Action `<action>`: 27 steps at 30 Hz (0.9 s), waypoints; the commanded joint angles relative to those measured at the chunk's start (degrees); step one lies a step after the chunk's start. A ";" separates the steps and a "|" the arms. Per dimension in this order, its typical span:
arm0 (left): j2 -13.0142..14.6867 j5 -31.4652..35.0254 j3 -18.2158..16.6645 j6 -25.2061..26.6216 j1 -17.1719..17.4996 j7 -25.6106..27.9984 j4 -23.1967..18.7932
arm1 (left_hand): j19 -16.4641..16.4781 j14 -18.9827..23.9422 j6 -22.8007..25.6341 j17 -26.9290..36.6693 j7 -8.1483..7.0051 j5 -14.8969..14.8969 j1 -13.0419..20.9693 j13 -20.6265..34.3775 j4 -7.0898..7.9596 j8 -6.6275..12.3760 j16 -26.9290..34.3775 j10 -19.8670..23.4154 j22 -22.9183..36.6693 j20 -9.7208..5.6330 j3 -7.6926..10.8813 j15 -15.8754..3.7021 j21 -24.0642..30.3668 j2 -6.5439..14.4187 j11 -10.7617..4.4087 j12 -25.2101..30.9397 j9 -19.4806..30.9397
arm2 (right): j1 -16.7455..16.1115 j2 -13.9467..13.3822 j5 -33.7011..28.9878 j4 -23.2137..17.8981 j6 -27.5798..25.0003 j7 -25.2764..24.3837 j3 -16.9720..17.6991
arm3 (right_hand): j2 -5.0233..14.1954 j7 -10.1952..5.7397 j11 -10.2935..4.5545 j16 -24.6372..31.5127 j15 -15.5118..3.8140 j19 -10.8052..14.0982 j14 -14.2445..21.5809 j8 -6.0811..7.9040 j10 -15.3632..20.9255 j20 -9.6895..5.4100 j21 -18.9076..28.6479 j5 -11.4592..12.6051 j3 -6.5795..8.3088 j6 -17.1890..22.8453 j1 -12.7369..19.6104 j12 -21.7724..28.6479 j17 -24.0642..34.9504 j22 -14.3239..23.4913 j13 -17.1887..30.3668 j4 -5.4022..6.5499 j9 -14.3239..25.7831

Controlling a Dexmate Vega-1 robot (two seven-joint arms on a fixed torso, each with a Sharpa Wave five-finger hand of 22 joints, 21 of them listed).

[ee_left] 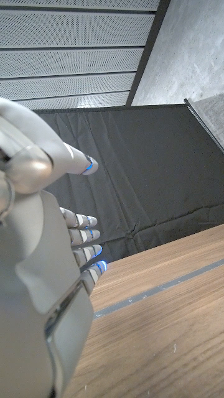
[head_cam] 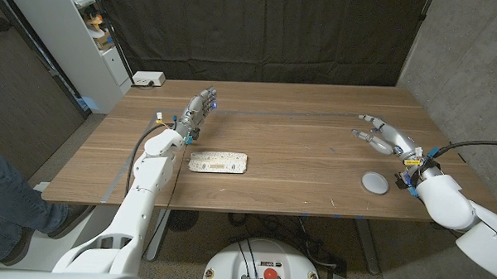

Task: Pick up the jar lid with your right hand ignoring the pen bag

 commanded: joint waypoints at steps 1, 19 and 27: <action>0.22 0.11 0.06 0.00 0.02 -0.17 -0.84 | -0.24 0.05 0.37 0.12 0.30 0.15 0.12 0.19 0.03 0.27 0.07 0.27 0.09 0.38 0.30 0.20 0.06 0.58 -0.14 0.38 0.13 | -3.66 2.80 -5.79 -3.26 -1.55 1.09 2.94 | -0.09 0.07 -0.03 -0.16 -0.05 -0.06 0.05 0.18 -0.31 0.57 -0.26 0.16 0.03 -0.06 0.78 0.20 -0.04 0.28 0.08 -0.48 -0.06; 0.02 -0.02 0.12 -0.17 0.51 0.08 -1.57 | -0.35 0.10 0.47 0.13 0.26 0.14 0.12 0.19 0.05 0.29 0.10 0.36 0.10 0.80 0.27 0.08 0.09 0.61 -0.07 0.41 0.13 | -7.75 6.19 -13.87 -8.69 -6.02 7.49 7.71 | -1.58 -0.21 -0.17 -0.02 1.44 0.37 0.68 0.12 -1.16 3.04 -1.52 0.51 -0.24 -0.85 1.94 0.25 -1.15 0.31 -0.21 -0.76 -0.17; -0.07 -0.08 0.12 -0.23 0.73 0.23 -1.89 | -0.35 0.18 0.56 0.13 0.24 0.14 0.13 0.19 0.05 0.31 0.13 0.33 0.11 0.92 0.27 0.03 0.12 0.63 -0.16 0.39 0.13 | -9.18 6.96 -17.51 -11.12 -8.85 11.93 9.05 | -2.45 -0.37 0.00 -0.04 1.47 0.53 0.76 0.14 -1.41 4.19 -2.00 0.70 -0.45 -1.08 2.19 0.29 -1.52 0.34 -0.30 -0.78 -0.20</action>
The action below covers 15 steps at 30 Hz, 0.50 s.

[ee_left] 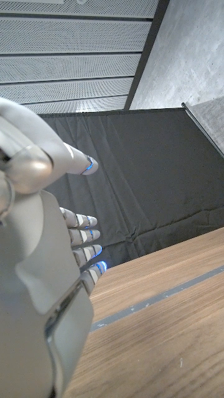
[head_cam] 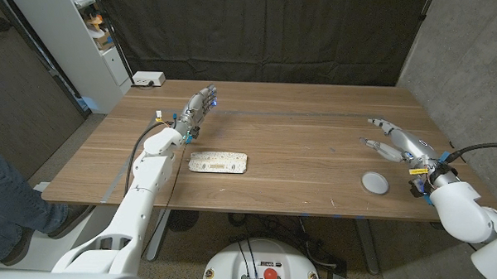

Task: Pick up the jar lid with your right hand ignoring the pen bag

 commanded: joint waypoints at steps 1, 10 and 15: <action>-0.17 -0.17 -0.03 0.02 0.37 0.27 -0.48 | -0.05 0.20 0.25 0.13 -0.08 0.14 0.13 0.18 0.05 0.31 0.14 0.32 0.11 0.63 0.27 0.03 0.12 0.64 -0.19 0.38 0.13 | -2.49 1.73 -5.87 -3.92 -4.19 6.24 2.44 | -1.09 0.03 0.24 -0.04 0.06 0.16 0.31 0.14 -0.40 0.95 -0.33 0.49 0.01 -0.27 0.21 0.29 -0.07 0.34 -0.04 -0.31 0.06; -0.16 -0.29 -0.23 -0.16 0.57 0.27 -0.67 | -0.17 0.20 0.35 0.13 -0.11 0.14 0.14 0.18 0.05 0.33 0.14 0.32 0.12 0.88 0.27 -0.01 0.11 0.67 -0.24 0.38 0.13 | -2.84 2.07 -9.51 -6.51 -7.80 10.84 1.78 | -2.29 0.01 1.20 0.08 0.97 1.07 0.86 -0.22 -1.49 2.39 -0.89 0.87 -0.06 -1.87 1.11 0.14 -0.66 0.39 -0.16 -0.44 0.02; -0.22 -0.36 -0.28 -0.34 0.62 0.25 -0.71 | -0.18 0.22 0.52 0.13 -0.15 0.14 0.14 0.18 0.06 0.39 0.14 0.31 0.12 1.00 0.27 0.00 0.12 0.68 -0.26 0.37 0.14 | -3.38 1.74 -12.12 -8.00 -9.55 13.28 1.68 | -2.93 0.12 1.72 0.02 1.40 1.26 0.81 -0.29 -2.05 2.77 -1.19 1.03 -0.16 -2.46 1.44 0.07 -0.87 0.40 -0.20 -0.48 0.01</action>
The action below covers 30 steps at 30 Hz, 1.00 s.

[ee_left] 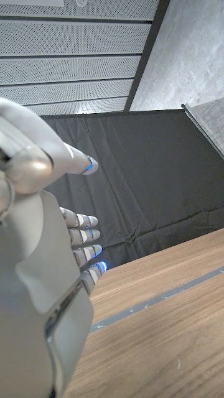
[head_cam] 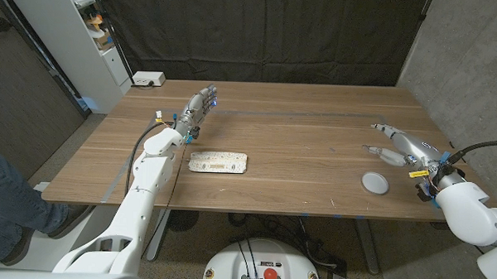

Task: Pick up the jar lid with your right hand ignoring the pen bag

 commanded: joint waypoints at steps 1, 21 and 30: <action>-0.13 -0.27 -0.20 -0.27 0.23 0.07 -0.23 | 0.25 0.24 0.35 0.13 0.04 0.14 -0.09 0.17 0.06 0.42 0.15 0.09 0.13 0.61 0.26 0.01 0.13 0.45 -0.08 0.37 0.14 | -1.40 0.23 -5.99 -4.34 -4.84 6.38 -0.05 | -0.93 0.13 0.11 0.00 0.82 0.24 0.08 -0.39 -0.61 0.63 -0.36 0.43 0.01 -0.84 0.34 0.06 -0.03 0.11 0.06 -0.26 0.00; -0.34 -0.39 -0.35 -0.28 0.64 0.14 -0.07 | 0.21 0.35 0.75 0.15 0.07 0.13 -0.13 0.17 0.10 0.49 0.18 0.11 0.14 0.77 0.23 -0.01 0.18 0.49 -0.17 0.36 0.15 | -0.39 -0.24 -12.48 -7.11 -9.82 14.05 -2.27 | -4.04 0.87 2.04 -0.01 1.88 0.41 0.07 -0.49 -1.96 0.88 -1.83 1.40 -0.83 -3.38 1.30 0.19 -0.63 0.19 -0.06 -0.15 -0.03; -0.43 -0.47 -0.52 -0.24 0.71 0.16 0.09 | 0.10 0.53 0.98 0.15 0.04 0.13 -0.14 0.17 0.13 0.51 0.23 0.08 0.16 1.84 0.21 -0.11 0.19 0.52 -0.26 0.34 0.15 | 1.03 -1.97 -15.23 -7.71 -13.06 18.42 -4.15 | -5.51 1.17 2.86 0.10 2.18 0.75 0.36 -0.88 -2.65 0.94 -2.57 2.13 -1.35 -6.17 1.63 0.23 -0.84 0.25 -0.10 0.08 -0.03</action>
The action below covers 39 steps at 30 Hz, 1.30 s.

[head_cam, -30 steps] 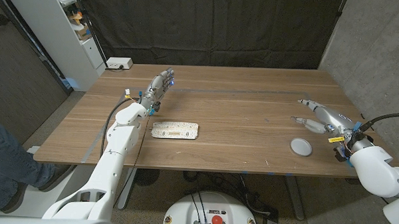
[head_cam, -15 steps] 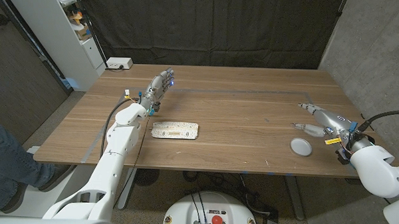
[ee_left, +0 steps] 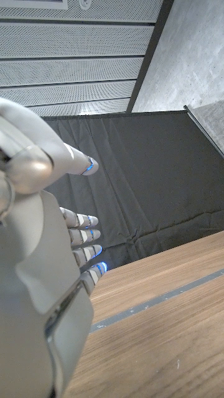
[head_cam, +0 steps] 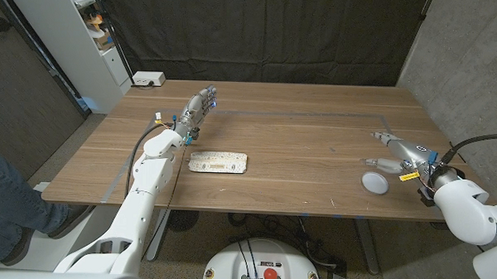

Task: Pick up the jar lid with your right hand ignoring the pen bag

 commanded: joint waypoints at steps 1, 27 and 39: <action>-0.14 -0.10 -0.23 0.13 0.18 0.05 0.24 | -0.01 0.43 0.63 0.15 -0.04 0.13 -0.14 0.17 0.13 0.24 0.24 0.08 0.16 1.36 0.21 0.04 0.19 0.52 -0.27 0.34 0.15 | 1.50 -1.88 -4.40 -1.14 -4.67 5.97 -2.40 | -0.90 -0.12 0.90 0.10 0.43 0.13 0.29 -0.11 -0.28 0.34 -0.24 0.44 -0.40 -1.26 0.29 0.23 -0.05 0.27 0.16 0.07 -0.04; -0.13 0.03 0.02 0.47 -0.35 -0.24 0.89 | -0.14 0.48 0.88 0.16 -0.14 0.13 -0.15 0.17 0.16 0.23 0.21 0.13 0.20 2.20 0.19 0.34 0.24 0.58 -0.59 0.35 0.17 | 4.96 -8.44 -8.19 -1.68 -13.09 19.24 -5.93 | -3.38 0.66 2.40 0.74 1.90 2.13 2.33 0.35 -0.92 0.42 -1.08 2.15 -1.71 -4.08 0.25 0.46 -0.28 0.44 0.06 0.65 -0.07; 0.03 0.13 -0.12 0.48 -0.25 -0.15 0.61 | -0.19 0.59 1.10 0.17 -0.16 0.12 -0.17 0.18 0.18 0.27 0.24 0.20 0.21 2.25 0.17 0.30 0.26 0.58 -0.60 0.37 0.17 | 6.76 -10.82 -10.78 -1.00 -16.81 18.74 -10.05 | -4.10 1.19 2.91 0.55 2.36 3.04 2.03 0.23 -2.00 0.50 -1.39 3.00 -2.14 -5.61 0.65 0.24 -0.36 0.49 0.01 0.65 -0.10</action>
